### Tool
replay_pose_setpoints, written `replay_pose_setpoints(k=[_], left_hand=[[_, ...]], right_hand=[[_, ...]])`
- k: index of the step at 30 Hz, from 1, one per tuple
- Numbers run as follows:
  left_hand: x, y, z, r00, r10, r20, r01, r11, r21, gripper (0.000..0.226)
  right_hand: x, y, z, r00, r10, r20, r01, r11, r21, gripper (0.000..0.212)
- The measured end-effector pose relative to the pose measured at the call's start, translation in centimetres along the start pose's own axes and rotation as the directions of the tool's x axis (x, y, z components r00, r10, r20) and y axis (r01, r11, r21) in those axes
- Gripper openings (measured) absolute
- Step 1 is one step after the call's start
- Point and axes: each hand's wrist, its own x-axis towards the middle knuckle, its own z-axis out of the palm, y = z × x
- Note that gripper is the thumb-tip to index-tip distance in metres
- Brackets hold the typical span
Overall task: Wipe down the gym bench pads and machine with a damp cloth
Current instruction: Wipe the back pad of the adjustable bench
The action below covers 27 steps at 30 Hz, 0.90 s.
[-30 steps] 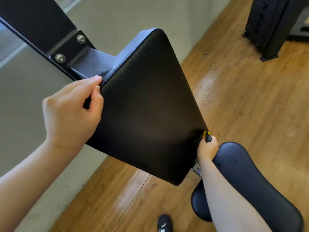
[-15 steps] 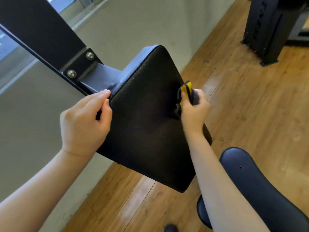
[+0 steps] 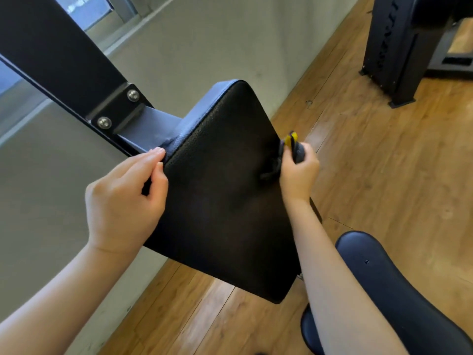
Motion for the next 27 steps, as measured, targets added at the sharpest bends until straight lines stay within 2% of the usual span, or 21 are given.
replay_pose_setpoints(k=[3,6,8,12,16,20,22,25,27], left_hand=[[0.0,-0.1,-0.1,1.0,0.002,0.011,-0.002,1.0,0.004,0.025],[0.0,0.0,-0.1,1.0,0.001,0.001,-0.001,1.0,0.005,0.025],[-0.1,0.0,-0.1,1.0,-0.008,0.001,0.008,1.0,0.005,0.024],[-0.2,0.0,0.0,0.999,-0.045,0.02,0.045,0.999,0.007,0.026],[-0.3,-0.3,0.0,0.996,-0.065,0.056,0.065,0.998,0.005,0.028],[-0.4,-0.4,0.2,0.997,-0.062,0.037,0.062,0.998,-0.011,0.028],[-0.3,-0.3,0.1,0.999,-0.033,0.02,0.033,0.999,-0.004,0.026],[-0.2,-0.2,0.1,1.0,-0.016,-0.007,0.016,1.0,-0.018,0.025],[-0.2,-0.1,0.0,1.0,-0.017,-0.012,0.017,1.0,-0.019,0.025]], right_hand=[[-0.9,4.5,-1.9,0.98,0.177,-0.094,-0.182,0.982,-0.047,0.01],[-2.0,9.3,-4.1,0.908,0.373,-0.192,-0.402,0.905,-0.141,0.015],[-2.8,11.6,-5.0,0.868,0.44,-0.23,-0.482,0.859,-0.175,0.017],[-2.8,13.6,-5.3,0.862,0.44,-0.252,-0.49,0.849,-0.197,0.017],[-3.9,16.0,-6.4,0.782,0.552,-0.289,-0.617,0.753,-0.229,0.018],[-4.0,16.7,-7.9,0.751,0.62,-0.227,-0.66,0.701,-0.271,0.015],[-3.6,16.2,-8.4,0.747,0.641,-0.174,-0.664,0.711,-0.23,0.016],[-3.5,13.6,-8.0,0.756,0.638,-0.145,-0.652,0.755,-0.075,0.02],[-3.4,9.6,-6.1,0.821,0.559,-0.118,-0.56,0.828,0.028,0.018]])
